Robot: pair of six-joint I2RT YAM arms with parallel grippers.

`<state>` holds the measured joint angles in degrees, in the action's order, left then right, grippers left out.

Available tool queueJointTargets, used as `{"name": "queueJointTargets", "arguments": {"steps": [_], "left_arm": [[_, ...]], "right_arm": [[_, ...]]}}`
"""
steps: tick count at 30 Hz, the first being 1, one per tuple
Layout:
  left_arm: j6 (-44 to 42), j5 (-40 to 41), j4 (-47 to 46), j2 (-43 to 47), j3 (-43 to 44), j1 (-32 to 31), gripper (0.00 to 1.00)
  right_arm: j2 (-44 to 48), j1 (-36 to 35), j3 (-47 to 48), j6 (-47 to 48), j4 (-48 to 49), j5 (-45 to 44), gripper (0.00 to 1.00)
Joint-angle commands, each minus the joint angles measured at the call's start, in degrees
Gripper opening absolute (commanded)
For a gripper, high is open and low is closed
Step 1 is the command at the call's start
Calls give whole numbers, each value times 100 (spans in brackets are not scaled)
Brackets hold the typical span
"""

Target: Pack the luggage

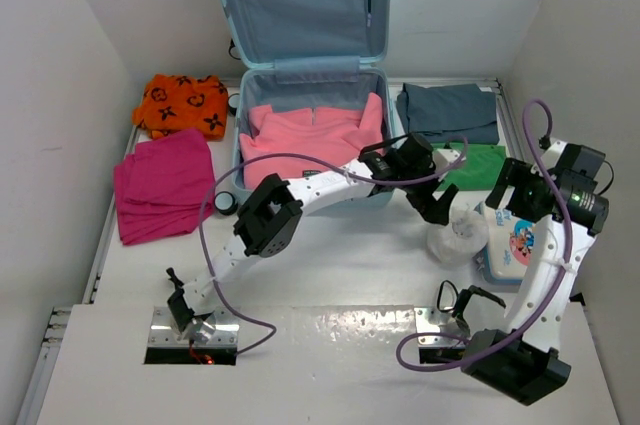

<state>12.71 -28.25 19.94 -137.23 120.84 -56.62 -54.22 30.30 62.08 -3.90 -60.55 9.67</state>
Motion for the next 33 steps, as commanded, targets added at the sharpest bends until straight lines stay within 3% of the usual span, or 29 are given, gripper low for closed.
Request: {"name": "queueJointTargets", "arguments": {"steps": [1, 10, 12, 13, 14, 18, 20, 22, 26, 33], "left_arm": [[170, -277, -307, -313, 317, -112, 92], [161, 30, -412, -769, 564, -472, 92], [214, 83, -412, -936, 757, -473, 85], [275, 135, -412, -937, 809, -473, 80], [337, 275, -412, -998, 871, -473, 60], [337, 628, -412, -885, 741, -358, 9], [277, 628, -412, -552, 539, -227, 0], [189, 523, -473, -210, 143, -69, 0], [126, 233, -930, 1281, -612, 343, 0], [65, 601, -984, 2683, -412, 1257, 0]], "right_arm": [[16, 63, 234, -5, 17, 96, 83], [87, 81, 32, 241, 35, 88, 83], [131, 90, -38, 276, 44, 105, 79], [148, 90, -47, 293, 61, 114, 77], [192, 107, -73, 293, 53, 140, 74], [236, 90, -100, 223, 184, 272, 67], [175, 90, -100, 127, 211, 333, 66], [131, 99, -118, 4, 298, 474, 64], [104, 98, -258, -163, 605, 711, 62], [-193, -77, -460, -497, 1229, 922, 58]]}}
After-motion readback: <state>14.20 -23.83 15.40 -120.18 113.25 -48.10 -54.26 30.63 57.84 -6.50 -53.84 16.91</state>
